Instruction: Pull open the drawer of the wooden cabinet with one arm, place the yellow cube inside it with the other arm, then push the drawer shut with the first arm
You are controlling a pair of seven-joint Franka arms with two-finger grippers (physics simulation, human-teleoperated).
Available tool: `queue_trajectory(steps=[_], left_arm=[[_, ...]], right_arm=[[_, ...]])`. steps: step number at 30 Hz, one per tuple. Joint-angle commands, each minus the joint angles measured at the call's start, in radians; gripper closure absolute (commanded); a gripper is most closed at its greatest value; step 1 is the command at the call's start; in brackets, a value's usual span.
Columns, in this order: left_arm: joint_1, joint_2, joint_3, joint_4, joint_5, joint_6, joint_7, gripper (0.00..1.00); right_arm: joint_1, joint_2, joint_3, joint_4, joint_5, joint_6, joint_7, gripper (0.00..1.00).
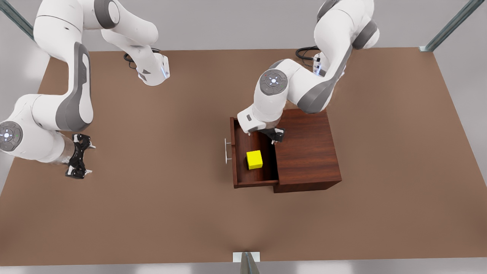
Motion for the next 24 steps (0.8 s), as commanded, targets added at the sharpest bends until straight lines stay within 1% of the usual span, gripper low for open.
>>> queue_trajectory(steps=[1, 2, 3, 4, 5, 7, 8, 9, 13, 16, 18, 24], left_arm=[[-0.070, 0.054, 0.005, 0.005, 0.068, 0.326, -0.940, 0.00], [-0.104, 0.100, 0.007, 0.018, 0.112, 0.397, -0.973, 0.00], [-0.132, 0.167, 0.011, 0.074, 0.128, 0.476, -1.039, 0.00], [-0.139, 0.190, 0.014, 0.079, 0.128, 0.541, -1.056, 0.00], [-0.144, 0.256, 0.016, 0.082, 0.128, 0.662, -1.064, 0.00], [-0.167, 0.289, 0.039, 0.084, 0.129, 0.717, -1.089, 0.00], [-0.192, 0.295, 0.080, 0.082, 0.128, 0.714, -1.092, 0.00], [-0.199, 0.313, 0.086, 0.082, 0.128, 0.713, -1.105, 0.00], [-0.201, 0.324, 0.091, 0.079, 0.128, 0.661, -1.127, 0.00], [-0.201, 0.324, 0.089, 0.076, 0.129, 0.657, -1.124, 0.00], [-0.210, 0.324, 0.091, 0.076, 0.158, 0.576, -1.119, 0.00], [-0.225, 0.330, 0.089, 0.071, 0.158, 0.529, -1.086, 0.00]], right_arm=[[-0.005, -0.009, 0.000, -0.017, -0.014, -0.080, -1.477, 0.00], [-0.005, -0.009, 0.002, -0.017, -0.015, -0.080, -1.477, 0.00], [-0.007, -0.007, 0.000, -0.015, -0.014, -0.079, -1.476, 0.00], [-0.007, -0.006, -0.003, -0.012, -0.011, -0.069, -1.476, 0.00], [-0.005, -0.002, -0.001, -0.012, -0.012, -0.071, -1.474, 0.00], [-0.005, 0.002, -0.001, -0.011, -0.012, -0.072, -1.473, 0.00], [-0.004, 0.004, -0.001, -0.011, -0.012, -0.074, -1.471, 0.00], [-0.004, 0.004, -0.001, -0.011, -0.012, -0.072, -1.471, 0.00], [0.001, 0.013, 0.002, -0.011, -0.014, -0.077, -1.462, 0.00], [0.001, 0.013, 0.002, -0.011, -0.014, -0.077, -1.460, 0.00], [0.001, 0.014, 0.002, -0.011, -0.014, -0.077, -1.460, 0.00], [0.001, 0.014, 0.003, -0.009, -0.014, -0.079, -1.459, 0.00]])
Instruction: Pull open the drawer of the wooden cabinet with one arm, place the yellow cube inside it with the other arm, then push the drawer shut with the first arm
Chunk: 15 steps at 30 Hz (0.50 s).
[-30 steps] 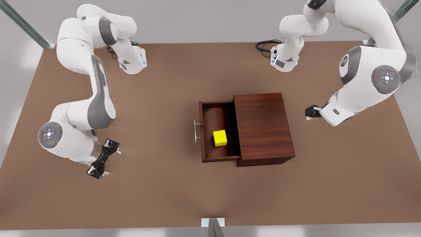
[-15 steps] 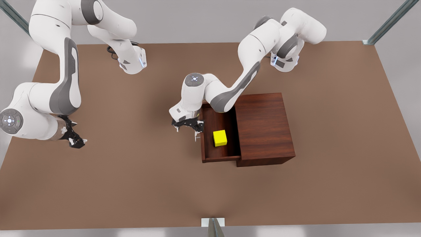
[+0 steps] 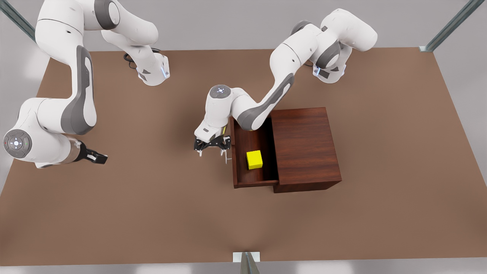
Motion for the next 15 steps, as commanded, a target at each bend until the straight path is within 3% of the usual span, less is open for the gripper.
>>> queue_trajectory(steps=[1, 15], left_arm=[[-0.001, -0.001, 0.000, 0.001, 0.004, -0.037, -0.271, 0.00], [-0.031, 0.020, 0.000, -0.022, 0.020, -0.086, -0.233, 0.00]], right_arm=[[0.000, -0.001, 0.000, 0.001, 0.000, -0.003, -0.381, 0.00], [0.002, 0.002, 0.000, 0.001, -0.001, -0.003, -0.371, 0.00]])
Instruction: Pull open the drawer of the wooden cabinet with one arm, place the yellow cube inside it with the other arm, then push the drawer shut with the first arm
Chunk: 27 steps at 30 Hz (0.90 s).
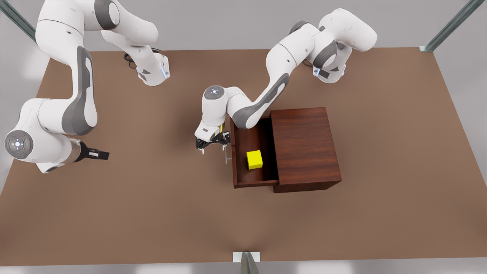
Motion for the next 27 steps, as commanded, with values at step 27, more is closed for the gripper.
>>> queue_trajectory(steps=[27], left_arm=[[0.020, -0.003, 0.002, 0.000, 0.064, -0.282, 0.172, 0.00]], right_arm=[[-0.002, 0.000, 0.000, 0.002, 0.002, -0.001, -0.160, 0.00]])
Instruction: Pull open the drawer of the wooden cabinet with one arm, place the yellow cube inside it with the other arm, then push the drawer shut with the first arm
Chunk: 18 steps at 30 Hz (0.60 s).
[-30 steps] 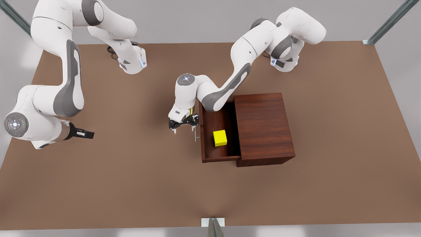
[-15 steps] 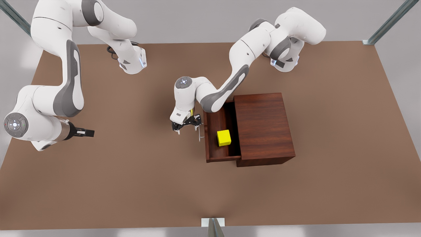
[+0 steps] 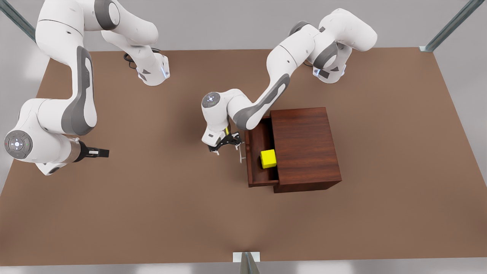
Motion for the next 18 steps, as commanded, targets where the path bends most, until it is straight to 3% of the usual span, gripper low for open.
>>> queue_trajectory(steps=[1, 9, 18], left_arm=[[0.010, -0.006, 0.001, 0.000, -0.005, -0.064, 0.173, 0.00], [0.117, -0.121, -0.004, -0.147, -0.114, -0.081, 0.391, 0.00], [0.162, -0.139, -0.004, -0.194, -0.120, -0.103, 0.443, 0.00]], right_arm=[[0.000, -0.002, 0.000, 0.000, 0.001, -0.001, -0.036, 0.00], [0.000, -0.001, 0.000, 0.000, 0.001, -0.001, -0.036, 0.00], [0.000, -0.001, 0.000, 0.000, 0.001, -0.001, -0.034, 0.00]])
